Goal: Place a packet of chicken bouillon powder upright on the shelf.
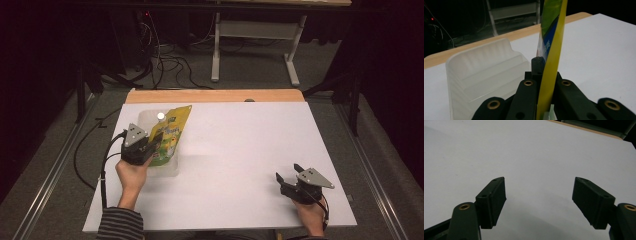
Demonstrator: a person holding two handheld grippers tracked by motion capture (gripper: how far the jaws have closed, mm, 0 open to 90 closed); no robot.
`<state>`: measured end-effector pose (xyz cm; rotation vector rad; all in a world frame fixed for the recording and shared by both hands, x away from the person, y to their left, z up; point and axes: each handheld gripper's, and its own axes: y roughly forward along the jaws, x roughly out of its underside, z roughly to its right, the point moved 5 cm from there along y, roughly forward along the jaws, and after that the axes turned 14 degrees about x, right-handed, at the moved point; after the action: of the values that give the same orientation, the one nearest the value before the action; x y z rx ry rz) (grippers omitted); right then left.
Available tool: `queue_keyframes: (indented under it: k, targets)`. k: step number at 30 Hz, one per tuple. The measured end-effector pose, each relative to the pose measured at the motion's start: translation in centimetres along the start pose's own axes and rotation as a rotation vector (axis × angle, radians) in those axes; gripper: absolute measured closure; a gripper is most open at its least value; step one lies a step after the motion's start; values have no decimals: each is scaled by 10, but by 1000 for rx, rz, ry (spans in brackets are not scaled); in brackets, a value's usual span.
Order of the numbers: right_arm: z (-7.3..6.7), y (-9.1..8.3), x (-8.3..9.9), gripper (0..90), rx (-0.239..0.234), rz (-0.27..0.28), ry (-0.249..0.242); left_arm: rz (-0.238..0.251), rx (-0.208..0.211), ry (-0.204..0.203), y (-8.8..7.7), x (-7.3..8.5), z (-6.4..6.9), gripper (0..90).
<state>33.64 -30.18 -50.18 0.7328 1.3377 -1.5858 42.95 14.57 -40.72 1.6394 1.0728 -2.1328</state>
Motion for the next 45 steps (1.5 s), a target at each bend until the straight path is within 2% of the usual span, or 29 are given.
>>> queue_keyframes:
  k: [4,7,12,22,29,31,45]
  targets:
    - [0,0,0,274,0,0,0,-11,-11,-3,0,5,-2,895]
    - [0,0,0,274,1,2,0,-9,-3,-16,-4,7,-3,892]
    - [0,0,0,274,-1,0,-3,-44,-7,15,-6,10,1,889]
    - [0,0,0,274,-2,-1,-2,-59,-18,25,-12,18,4,886]
    - [0,0,0,274,-2,-1,-2,-45,-16,8,-16,24,4,881]
    - [-1,0,0,274,-2,-1,0,-41,-15,-8,-18,28,2,880]
    - [-1,0,0,274,-2,1,-4,-58,-26,-50,-24,47,-2,873]
